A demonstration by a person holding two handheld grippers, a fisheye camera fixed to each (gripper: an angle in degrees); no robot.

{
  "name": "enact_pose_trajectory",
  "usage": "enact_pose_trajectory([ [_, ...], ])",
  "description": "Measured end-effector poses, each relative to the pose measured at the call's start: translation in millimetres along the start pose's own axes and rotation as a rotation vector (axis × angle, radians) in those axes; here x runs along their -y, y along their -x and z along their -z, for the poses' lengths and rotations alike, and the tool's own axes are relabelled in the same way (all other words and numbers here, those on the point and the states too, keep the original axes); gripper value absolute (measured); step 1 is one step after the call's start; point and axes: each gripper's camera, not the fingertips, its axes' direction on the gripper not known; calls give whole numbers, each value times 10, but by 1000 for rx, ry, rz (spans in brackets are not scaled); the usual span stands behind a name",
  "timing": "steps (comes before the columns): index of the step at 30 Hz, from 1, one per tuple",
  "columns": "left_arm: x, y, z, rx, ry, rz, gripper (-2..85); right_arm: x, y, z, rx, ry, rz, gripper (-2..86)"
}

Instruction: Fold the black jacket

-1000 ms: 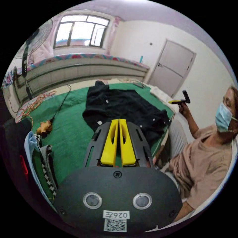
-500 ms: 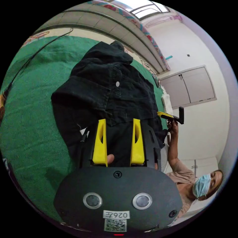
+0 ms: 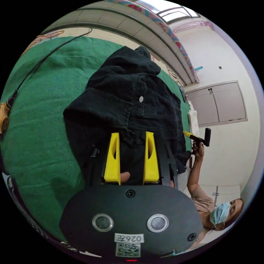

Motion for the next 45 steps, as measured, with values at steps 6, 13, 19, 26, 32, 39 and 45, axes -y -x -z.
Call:
enact_pose_trajectory([
  [6, 19, 14, 126, -70, -95, -58, 45, 55, -133, 140, -16, -8, -8, 80],
  [13, 207, -1, -40, -98, 8, -83, 64, 248, -148, 71, -106, 53, -9, 61],
  [19, 273, -68, -158, -57, 64, -110, 17, 359, -61, 174, -168, 19, 43, -12],
  [26, 146, -11, 169, -390, -122, -144, 10, 383, -93, 644, -87, -261, 2, -15],
  [32, 49, -22, -211, -337, 30, -103, 5, 489, -306, 687, -64, -187, -74, -15],
  [39, -137, -16, -488, -310, 128, -41, -1, 790, -263, 577, -155, -10, -97, 10],
  [45, -402, -288, 84, -379, -270, -216, -9, 918, 139, 854, -272, -218, -19, 29],
])
